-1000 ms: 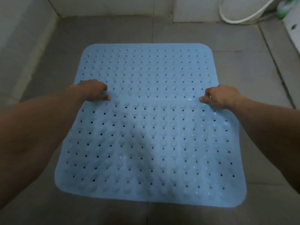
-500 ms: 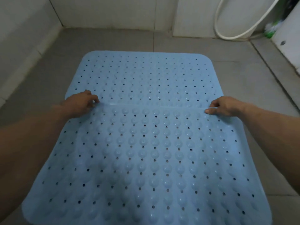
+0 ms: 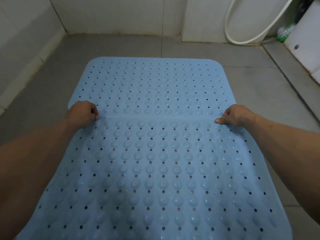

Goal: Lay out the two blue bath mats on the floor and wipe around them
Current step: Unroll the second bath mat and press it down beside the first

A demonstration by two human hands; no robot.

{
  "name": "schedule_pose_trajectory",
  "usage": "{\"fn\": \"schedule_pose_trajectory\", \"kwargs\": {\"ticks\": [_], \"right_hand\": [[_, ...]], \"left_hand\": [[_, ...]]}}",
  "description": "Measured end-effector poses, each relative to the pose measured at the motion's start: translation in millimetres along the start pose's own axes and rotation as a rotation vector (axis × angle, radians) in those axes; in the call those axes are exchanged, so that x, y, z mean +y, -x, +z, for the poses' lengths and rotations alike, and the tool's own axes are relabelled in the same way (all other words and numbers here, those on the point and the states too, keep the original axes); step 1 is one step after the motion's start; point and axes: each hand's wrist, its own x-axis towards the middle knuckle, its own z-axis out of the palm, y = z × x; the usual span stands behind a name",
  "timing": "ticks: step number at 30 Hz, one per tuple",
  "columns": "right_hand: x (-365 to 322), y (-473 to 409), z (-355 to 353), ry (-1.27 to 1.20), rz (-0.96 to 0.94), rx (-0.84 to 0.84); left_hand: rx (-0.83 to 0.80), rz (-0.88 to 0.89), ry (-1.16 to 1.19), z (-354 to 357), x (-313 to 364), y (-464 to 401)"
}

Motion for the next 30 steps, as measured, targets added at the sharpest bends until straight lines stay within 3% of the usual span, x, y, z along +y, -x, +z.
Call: {"fn": "schedule_pose_trajectory", "kwargs": {"ticks": [5, 8, 11, 14, 16, 24, 27, 30], "right_hand": [[-8.6, -8.3, 4.0, 0.136, 0.112, 0.010], [-17.9, 11.6, 8.7, 0.148, 0.156, 0.191], [-34.2, 37.6, 35.2, 0.053, 0.021, 0.355], [-32.8, 54.1, 88.6, -0.072, -0.033, 0.267], [-27.2, 51.6, 108.7, -0.036, -0.016, 0.305], [-24.6, 46.5, 108.2, -0.003, -0.023, 0.338], [-25.4, 47.5, 105.5, -0.013, -0.016, 0.323], [-26.1, 47.3, 105.0, -0.001, 0.003, 0.298]], "left_hand": [[0.037, -0.097, 0.072, 5.3, 7.0, 0.1], [0.131, -0.069, 0.119, 17.1, -3.5, 9.5], [0.145, 0.074, 0.132, 42.7, -27.2, 37.8], [0.025, 0.050, 0.024, 61.8, -39.4, 55.5], [0.018, 0.049, -0.012, 65.4, -40.3, 54.3], [-0.037, 0.058, -0.071, 58.5, -39.1, 48.3], [-0.118, -0.036, -0.156, 54.0, -32.2, 46.4], [-0.148, -0.138, -0.074, 57.3, -20.2, 53.9]]}}
